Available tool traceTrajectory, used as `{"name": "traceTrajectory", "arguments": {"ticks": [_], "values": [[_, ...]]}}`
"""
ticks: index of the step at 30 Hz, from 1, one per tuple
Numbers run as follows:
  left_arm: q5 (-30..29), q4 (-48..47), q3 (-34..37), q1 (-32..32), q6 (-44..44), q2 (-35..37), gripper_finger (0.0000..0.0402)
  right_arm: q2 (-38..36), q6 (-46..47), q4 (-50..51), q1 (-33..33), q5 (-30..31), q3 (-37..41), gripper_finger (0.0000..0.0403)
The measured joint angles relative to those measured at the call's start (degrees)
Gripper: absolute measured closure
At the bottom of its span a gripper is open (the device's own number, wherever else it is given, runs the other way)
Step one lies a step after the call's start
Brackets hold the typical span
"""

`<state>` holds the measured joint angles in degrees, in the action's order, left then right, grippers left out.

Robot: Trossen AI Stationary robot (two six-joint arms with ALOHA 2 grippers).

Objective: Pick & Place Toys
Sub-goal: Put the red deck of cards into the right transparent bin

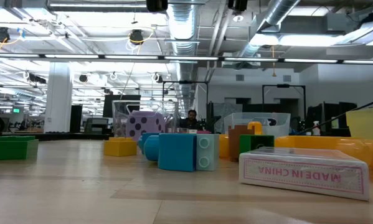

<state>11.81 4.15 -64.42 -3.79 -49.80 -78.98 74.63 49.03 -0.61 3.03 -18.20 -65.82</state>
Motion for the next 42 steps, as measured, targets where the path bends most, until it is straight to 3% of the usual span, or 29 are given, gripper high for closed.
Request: {"name": "traceTrajectory", "arguments": {"ticks": [7, 14, 31, 36, 42], "values": [[6.52, 0.12, 0.00, 0.00, 0.36, 0.00, 0.0101, 0.00, -0.12, 0.11, 0.00, 0.00, 0.00, 0.0330], [9.86, 0.14, -0.01, 0.00, 1.47, 0.00, 0.0057, 0.00, -0.10, 0.12, 0.16, 0.00, 0.01, 0.0330], [10.02, -0.25, -0.01, 0.00, 1.98, 0.02, 0.0060, -1.75, 0.05, 0.35, 0.33, -1.93, 0.00, 0.0330], [10.02, -0.29, 0.00, 0.00, 1.99, 0.02, 0.0062, -6.04, -0.48, 5.93, 0.31, -1.44, 0.00, 0.0330], [9.84, -0.29, 0.00, 0.00, 3.08, 0.02, 0.0060, -12.07, -5.74, 15.68, 0.24, 4.05, 0.00, 0.0330]]}}
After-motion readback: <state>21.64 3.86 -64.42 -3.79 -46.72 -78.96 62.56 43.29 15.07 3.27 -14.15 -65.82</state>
